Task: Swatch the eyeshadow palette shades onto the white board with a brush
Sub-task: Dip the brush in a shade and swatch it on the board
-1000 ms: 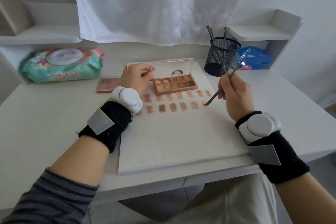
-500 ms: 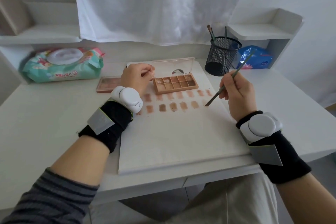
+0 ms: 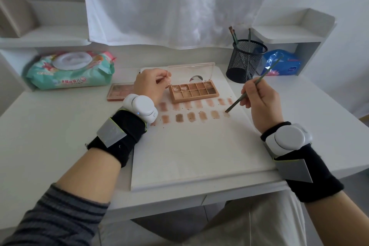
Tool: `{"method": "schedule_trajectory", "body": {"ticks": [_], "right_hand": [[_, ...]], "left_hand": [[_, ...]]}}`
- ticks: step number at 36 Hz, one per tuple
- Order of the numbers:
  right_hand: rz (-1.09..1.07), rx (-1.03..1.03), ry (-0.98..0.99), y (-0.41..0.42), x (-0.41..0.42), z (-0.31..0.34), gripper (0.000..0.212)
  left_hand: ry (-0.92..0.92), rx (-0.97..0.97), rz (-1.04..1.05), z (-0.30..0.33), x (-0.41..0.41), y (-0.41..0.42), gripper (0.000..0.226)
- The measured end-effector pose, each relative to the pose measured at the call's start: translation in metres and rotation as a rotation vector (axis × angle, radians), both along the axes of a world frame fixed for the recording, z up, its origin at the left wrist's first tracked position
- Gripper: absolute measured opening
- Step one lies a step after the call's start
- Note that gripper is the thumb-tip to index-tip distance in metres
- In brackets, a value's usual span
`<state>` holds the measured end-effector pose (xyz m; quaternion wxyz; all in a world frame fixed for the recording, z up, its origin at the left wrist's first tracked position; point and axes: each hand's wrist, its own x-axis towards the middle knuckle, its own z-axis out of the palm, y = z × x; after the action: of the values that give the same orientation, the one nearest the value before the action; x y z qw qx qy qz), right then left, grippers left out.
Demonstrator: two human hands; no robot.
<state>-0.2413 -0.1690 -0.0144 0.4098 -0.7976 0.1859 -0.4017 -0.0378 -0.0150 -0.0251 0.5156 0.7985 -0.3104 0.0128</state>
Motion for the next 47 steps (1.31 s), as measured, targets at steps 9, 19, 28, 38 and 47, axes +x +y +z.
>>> {"method": "schedule_trajectory", "body": {"ticks": [9, 19, 28, 38, 47], "right_hand": [[-0.007, -0.009, 0.005, -0.001, 0.000, -0.001, 0.026], [-0.008, -0.015, 0.032, -0.001, 0.000, -0.002, 0.029], [0.001, -0.022, 0.024, 0.000, 0.001, -0.002, 0.025], [0.022, 0.012, -0.003, 0.003, 0.001, 0.000, 0.023], [0.045, 0.042, -0.159, 0.003, 0.010, 0.014, 0.019]], "left_hand": [[-0.010, -0.002, -0.007, 0.000, 0.001, -0.001, 0.012], [0.005, -0.018, -0.016, -0.001, 0.002, 0.000, 0.011], [0.009, -0.023, -0.009, -0.001, 0.002, 0.000, 0.011], [0.011, -0.026, 0.008, 0.000, 0.000, 0.001, 0.011], [0.019, -0.034, 0.015, 0.004, -0.004, 0.000, 0.012]]}}
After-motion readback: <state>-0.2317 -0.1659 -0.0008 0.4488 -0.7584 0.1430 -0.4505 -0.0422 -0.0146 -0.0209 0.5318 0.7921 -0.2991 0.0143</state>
